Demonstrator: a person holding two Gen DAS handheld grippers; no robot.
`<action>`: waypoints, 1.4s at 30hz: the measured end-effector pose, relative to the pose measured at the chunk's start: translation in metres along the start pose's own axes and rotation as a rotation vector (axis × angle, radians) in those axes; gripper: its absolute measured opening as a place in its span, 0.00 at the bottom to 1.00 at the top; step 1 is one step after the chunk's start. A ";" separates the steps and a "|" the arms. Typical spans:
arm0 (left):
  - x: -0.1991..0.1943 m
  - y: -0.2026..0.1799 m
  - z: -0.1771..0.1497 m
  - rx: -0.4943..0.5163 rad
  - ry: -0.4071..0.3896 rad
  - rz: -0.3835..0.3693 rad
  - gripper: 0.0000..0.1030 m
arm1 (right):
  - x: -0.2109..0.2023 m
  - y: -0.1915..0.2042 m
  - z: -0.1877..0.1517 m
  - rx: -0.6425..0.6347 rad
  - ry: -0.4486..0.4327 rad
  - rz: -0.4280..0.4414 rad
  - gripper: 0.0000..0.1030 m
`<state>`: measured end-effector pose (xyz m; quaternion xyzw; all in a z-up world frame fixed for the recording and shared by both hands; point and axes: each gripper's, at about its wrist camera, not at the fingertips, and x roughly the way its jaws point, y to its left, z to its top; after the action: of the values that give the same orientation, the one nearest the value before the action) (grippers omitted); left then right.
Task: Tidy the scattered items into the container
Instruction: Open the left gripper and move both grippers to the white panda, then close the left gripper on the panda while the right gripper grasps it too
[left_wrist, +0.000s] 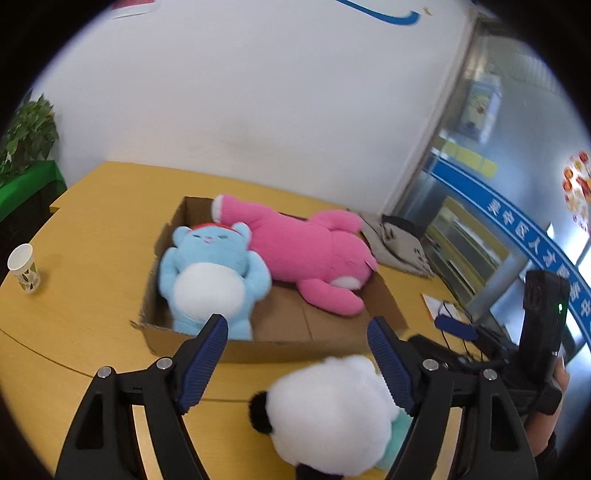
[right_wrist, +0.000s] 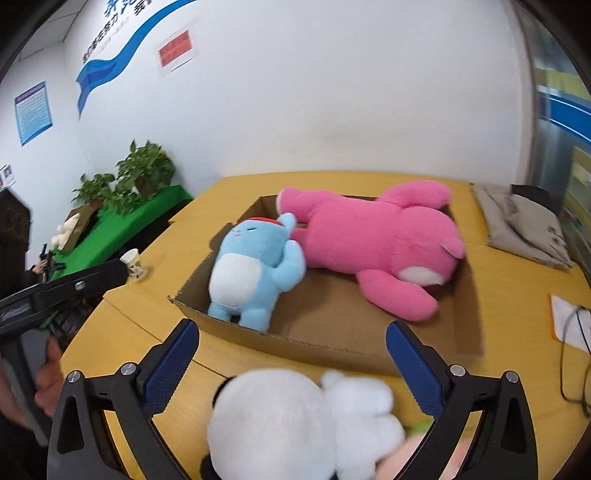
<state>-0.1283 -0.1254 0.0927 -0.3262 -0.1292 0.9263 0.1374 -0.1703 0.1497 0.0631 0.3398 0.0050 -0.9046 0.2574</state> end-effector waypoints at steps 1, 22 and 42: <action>0.000 -0.008 -0.006 0.016 0.006 -0.010 0.76 | -0.009 -0.006 -0.004 0.004 -0.004 -0.014 1.00; 0.016 -0.024 -0.062 -0.071 0.116 -0.138 0.76 | -0.004 -0.043 -0.050 -0.001 0.108 0.067 1.00; 0.076 0.058 -0.109 -0.336 0.305 -0.233 0.76 | 0.095 -0.007 -0.091 -0.078 0.462 0.309 1.00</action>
<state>-0.1254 -0.1367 -0.0522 -0.4633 -0.2957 0.8099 0.2051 -0.1781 0.1281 -0.0671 0.5235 0.0465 -0.7523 0.3973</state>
